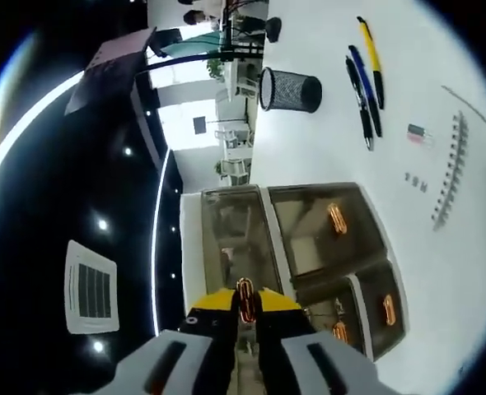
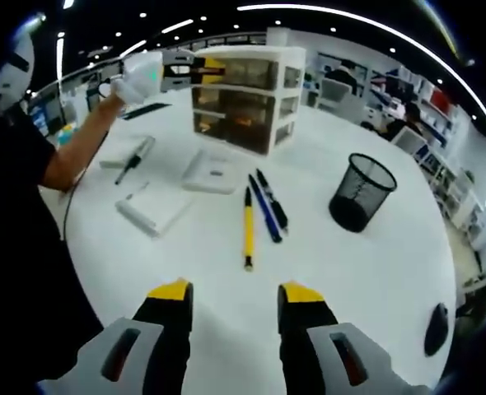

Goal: Pick up the scattered pens and sticky notes one by one and arrange them into an orderly layout on the desk, lining the pens up parallel to each other and squaring the sticky note stack until the whole desk area is clear and organized

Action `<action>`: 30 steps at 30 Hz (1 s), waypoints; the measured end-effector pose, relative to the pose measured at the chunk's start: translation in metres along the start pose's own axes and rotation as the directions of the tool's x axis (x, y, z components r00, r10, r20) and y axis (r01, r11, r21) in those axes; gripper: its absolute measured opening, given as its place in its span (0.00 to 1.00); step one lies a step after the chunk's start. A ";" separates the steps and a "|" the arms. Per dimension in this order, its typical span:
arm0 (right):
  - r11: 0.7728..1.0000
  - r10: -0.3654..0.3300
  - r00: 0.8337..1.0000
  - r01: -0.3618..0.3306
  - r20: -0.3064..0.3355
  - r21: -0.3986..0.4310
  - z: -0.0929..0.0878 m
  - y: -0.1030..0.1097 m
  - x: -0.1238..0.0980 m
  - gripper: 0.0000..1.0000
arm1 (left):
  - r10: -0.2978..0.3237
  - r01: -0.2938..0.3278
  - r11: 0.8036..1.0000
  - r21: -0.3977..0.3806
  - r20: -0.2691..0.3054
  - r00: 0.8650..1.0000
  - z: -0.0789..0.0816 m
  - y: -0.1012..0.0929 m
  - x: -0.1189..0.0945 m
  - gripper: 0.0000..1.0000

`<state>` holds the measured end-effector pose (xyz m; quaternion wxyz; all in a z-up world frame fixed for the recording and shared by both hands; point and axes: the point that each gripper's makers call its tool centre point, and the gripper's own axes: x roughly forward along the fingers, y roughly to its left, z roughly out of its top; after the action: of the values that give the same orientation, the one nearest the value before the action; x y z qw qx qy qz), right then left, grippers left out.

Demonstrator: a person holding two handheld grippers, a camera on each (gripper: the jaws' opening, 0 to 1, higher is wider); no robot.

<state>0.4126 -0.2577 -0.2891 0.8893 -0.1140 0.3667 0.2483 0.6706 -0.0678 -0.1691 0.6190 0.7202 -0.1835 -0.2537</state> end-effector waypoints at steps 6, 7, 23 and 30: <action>1.000 0.001 1.000 -0.001 -0.004 0.000 0.001 0.001 0.001 0.40 | -0.035 0.036 0.999 -0.007 0.016 0.999 0.004 0.000 -0.005 0.08; 1.000 0.003 1.000 -0.003 -0.005 -0.004 0.001 0.002 0.001 0.40 | -0.040 0.040 0.999 -0.010 0.018 0.999 0.005 0.000 -0.006 0.08; 1.000 0.014 1.000 -0.014 -0.010 -0.017 0.002 0.005 0.004 0.40 | -0.160 0.165 0.984 -0.060 0.083 0.984 0.022 -0.002 -0.031 0.09; 0.999 0.022 1.000 -0.023 -0.015 -0.025 0.002 0.009 0.005 0.40 | -0.203 0.210 0.976 -0.065 0.098 0.974 0.027 -0.004 -0.041 0.07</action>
<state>0.4127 -0.2477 -0.2916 0.8823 -0.1228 0.3713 0.2620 0.6217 -0.0646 -0.1705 0.6069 0.6994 -0.1260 -0.3559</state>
